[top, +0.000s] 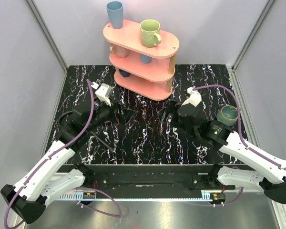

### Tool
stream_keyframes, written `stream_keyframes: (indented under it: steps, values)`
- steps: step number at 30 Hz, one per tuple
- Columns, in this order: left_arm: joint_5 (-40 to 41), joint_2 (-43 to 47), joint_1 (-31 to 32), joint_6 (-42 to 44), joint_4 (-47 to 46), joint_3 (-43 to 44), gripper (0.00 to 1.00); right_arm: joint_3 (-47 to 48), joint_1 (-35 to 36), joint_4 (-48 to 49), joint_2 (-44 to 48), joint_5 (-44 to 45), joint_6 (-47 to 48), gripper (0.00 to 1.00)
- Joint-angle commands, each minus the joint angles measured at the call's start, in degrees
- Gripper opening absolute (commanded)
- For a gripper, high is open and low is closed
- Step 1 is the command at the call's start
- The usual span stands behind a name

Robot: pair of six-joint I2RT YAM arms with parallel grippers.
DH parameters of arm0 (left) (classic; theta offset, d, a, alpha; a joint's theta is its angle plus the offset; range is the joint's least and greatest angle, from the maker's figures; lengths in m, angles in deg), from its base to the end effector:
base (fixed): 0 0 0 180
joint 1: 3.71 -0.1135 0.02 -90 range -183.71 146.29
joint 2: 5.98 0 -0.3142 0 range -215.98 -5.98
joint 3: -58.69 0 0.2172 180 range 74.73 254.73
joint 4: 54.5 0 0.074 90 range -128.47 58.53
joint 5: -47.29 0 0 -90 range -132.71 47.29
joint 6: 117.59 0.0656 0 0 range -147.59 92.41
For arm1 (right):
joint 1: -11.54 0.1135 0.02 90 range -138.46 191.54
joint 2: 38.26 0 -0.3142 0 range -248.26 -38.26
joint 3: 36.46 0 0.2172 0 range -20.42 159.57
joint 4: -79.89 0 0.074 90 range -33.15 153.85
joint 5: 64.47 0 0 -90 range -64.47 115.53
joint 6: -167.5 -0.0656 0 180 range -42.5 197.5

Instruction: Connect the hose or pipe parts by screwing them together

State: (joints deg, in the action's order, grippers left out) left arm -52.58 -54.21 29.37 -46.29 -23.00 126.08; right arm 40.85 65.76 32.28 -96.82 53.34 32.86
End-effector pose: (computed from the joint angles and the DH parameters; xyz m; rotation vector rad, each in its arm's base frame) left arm 0.1206 -0.0920 0.3895 0.3592 1.8200 -0.7942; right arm 0.1286 0.1260 0.3877 0.1270 2.0584 0.5871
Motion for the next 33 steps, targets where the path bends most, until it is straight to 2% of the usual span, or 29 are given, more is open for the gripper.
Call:
stream_keyframes:
  steps: [1, 5, 8, 11, 12, 14, 16, 17, 18, 21, 23, 28, 33]
  values:
    - [-0.06, 0.06, 0.14, -0.37, -1.66, 1.29, 0.99, 1.57, -0.08, 0.37, -0.23, 1.63, -1.15, 1.00]
    - [0.72, -0.29, 0.14, -0.11, -1.49, 1.21, 0.99, 0.25, -0.16, 0.46, 0.47, 1.72, -1.15, 1.00]
    - [5.81, -1.51, 0.14, -0.37, 0.00, 1.03, 0.98, -1.24, -0.08, 0.55, 1.26, 1.81, -0.89, 1.00]
    - [15.99, -6.86, 0.14, -3.00, 6.75, 3.57, 0.98, -2.82, -0.08, 1.16, 2.14, 2.68, 0.34, 1.00]
    - [22.02, -8.88, 0.14, -3.88, 11.47, 6.10, 0.96, -3.00, -0.08, 0.90, 2.57, 3.12, 0.35, 1.00]
    - [25.41, -15.47, -1.08, -7.12, 16.24, 9.62, 0.95, -3.70, -0.08, 0.55, 3.28, 3.21, -0.09, 1.00]
    - [23.85, -20.65, -3.45, -10.20, 21.53, 10.34, 0.94, -4.58, -0.08, 0.55, 5.12, 2.77, -0.18, 1.00]
    - [22.02, -21.81, -6.94, -13.09, 22.32, 9.22, 0.94, -5.46, 0.01, 0.55, 5.82, 2.51, -0.44, 1.00]
    - [17.30, -22.87, -9.15, -14.77, 22.85, 8.16, 0.94, -5.99, -0.07, 0.63, 7.48, 2.07, -0.53, 1.00]
    - [7.54, -25.24, -18.91, -20.31, 20.15, 1.57, 0.91, -8.54, -0.08, 1.51, 10.04, 0.76, -0.89, 1.00]
    - [5.83, -26.65, -23.04, -22.42, 19.08, -1.76, 0.86, -10.11, -0.08, 1.51, 12.24, 0.58, -0.80, 1.00]
    - [9.42, -27.89, -23.32, -22.78, 19.42, -3.71, 0.82, -12.05, -0.08, 1.07, 16.64, 0.66, 0.26, 1.00]
    - [16.28, -24.73, -23.32, -28.40, 20.66, -8.10, 0.79, -13.20, -0.08, 0.90, 19.10, 0.75, 1.22, 1.00]
